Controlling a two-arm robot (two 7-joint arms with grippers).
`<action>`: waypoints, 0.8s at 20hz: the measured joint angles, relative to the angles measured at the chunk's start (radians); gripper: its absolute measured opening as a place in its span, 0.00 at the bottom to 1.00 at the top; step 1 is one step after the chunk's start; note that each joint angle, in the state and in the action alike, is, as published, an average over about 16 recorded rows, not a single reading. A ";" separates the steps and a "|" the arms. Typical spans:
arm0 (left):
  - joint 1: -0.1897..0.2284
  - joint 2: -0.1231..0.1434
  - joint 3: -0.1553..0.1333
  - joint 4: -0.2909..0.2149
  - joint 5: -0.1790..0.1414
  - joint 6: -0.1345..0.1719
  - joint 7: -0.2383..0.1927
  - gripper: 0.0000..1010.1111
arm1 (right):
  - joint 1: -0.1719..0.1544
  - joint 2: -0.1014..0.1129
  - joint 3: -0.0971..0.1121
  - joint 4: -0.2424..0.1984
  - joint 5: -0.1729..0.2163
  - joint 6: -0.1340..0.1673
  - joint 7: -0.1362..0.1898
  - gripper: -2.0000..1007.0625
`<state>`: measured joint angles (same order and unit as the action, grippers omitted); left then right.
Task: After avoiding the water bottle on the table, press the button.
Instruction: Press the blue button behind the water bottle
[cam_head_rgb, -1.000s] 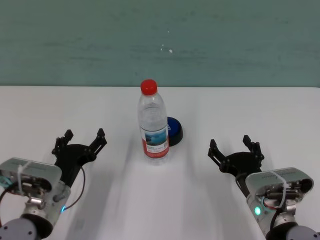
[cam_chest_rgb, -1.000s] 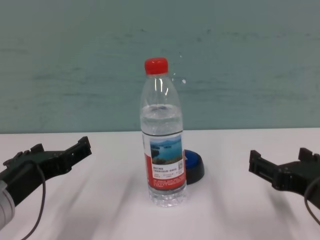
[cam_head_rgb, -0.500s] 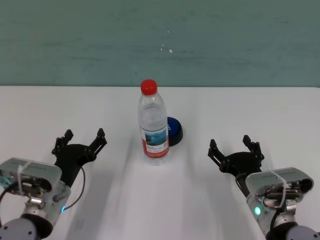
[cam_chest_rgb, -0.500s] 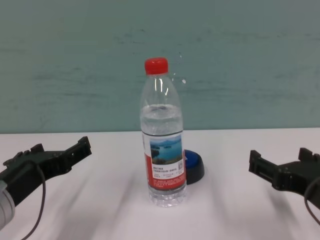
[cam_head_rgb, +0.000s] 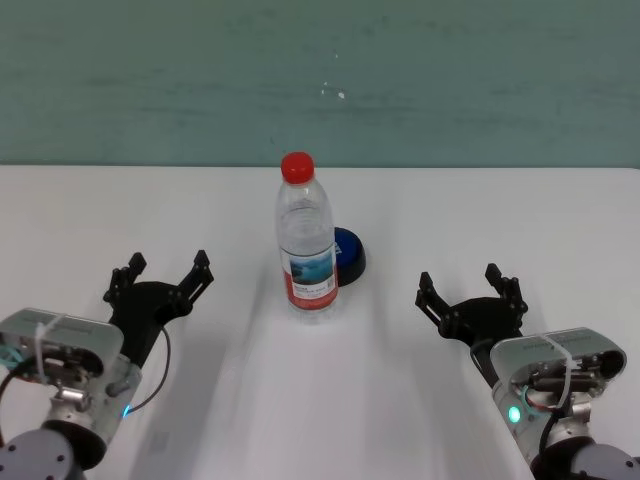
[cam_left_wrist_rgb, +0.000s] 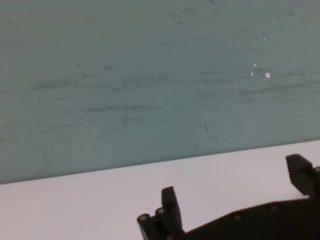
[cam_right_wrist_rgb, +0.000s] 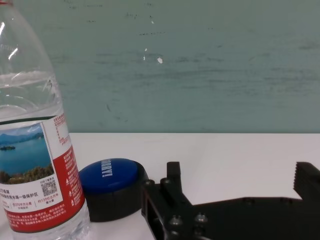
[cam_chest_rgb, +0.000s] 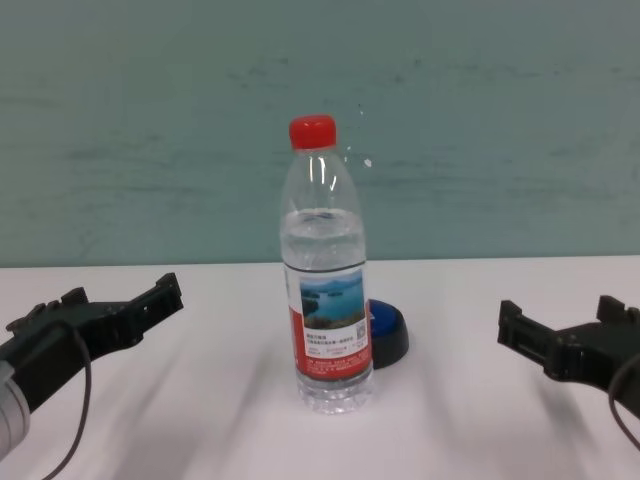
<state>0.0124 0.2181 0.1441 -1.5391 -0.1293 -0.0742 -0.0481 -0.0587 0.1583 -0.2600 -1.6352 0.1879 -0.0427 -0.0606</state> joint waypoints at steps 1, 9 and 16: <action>0.003 0.001 -0.002 -0.006 0.004 0.002 0.001 0.99 | 0.000 0.000 0.000 0.000 0.000 0.000 0.000 1.00; 0.060 0.015 -0.027 -0.104 0.051 0.037 0.015 0.99 | 0.000 0.000 0.000 0.000 0.000 0.000 0.000 1.00; 0.159 0.033 -0.059 -0.235 0.111 0.070 0.026 0.99 | 0.000 0.000 0.000 0.000 0.000 0.000 0.000 1.00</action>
<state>0.1718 0.2513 0.0852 -1.7737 -0.0180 -0.0039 -0.0226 -0.0587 0.1583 -0.2600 -1.6352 0.1879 -0.0427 -0.0605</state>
